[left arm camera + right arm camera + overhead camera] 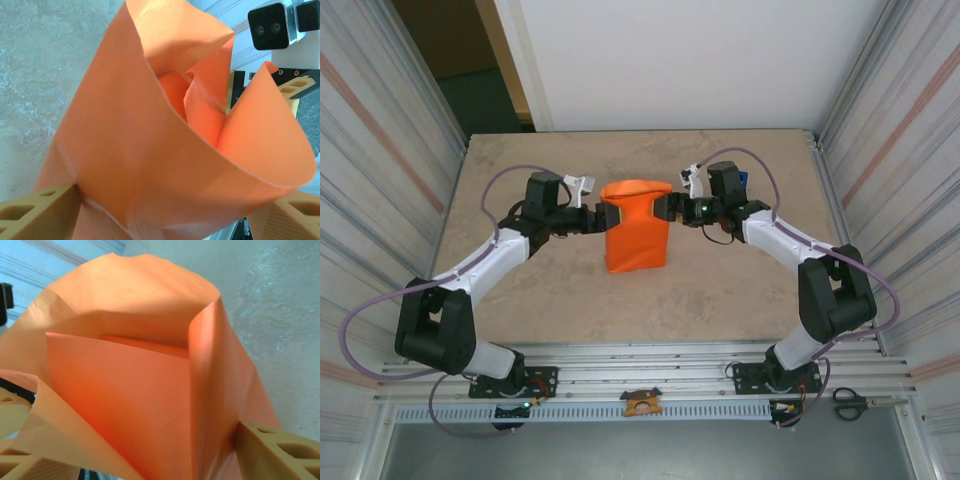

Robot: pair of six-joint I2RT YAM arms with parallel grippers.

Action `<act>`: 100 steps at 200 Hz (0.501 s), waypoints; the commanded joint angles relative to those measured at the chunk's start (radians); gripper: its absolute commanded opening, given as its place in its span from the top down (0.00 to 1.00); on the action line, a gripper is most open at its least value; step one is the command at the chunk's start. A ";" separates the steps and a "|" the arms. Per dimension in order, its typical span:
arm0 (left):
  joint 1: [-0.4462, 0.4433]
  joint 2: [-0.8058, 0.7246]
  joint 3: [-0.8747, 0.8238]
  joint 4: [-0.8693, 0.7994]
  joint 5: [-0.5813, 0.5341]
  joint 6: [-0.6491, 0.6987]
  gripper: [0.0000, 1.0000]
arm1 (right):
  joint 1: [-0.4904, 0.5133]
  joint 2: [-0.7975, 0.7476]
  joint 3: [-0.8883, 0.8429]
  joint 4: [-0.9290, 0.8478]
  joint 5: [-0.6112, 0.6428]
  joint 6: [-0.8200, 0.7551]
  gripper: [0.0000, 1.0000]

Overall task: Wrap the gift box in paper
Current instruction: Stand up the gift box at the center of the table.

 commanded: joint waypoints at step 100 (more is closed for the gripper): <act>-0.058 -0.140 -0.179 0.062 -0.057 0.081 0.12 | 0.113 -0.152 -0.167 0.104 0.041 -0.183 0.23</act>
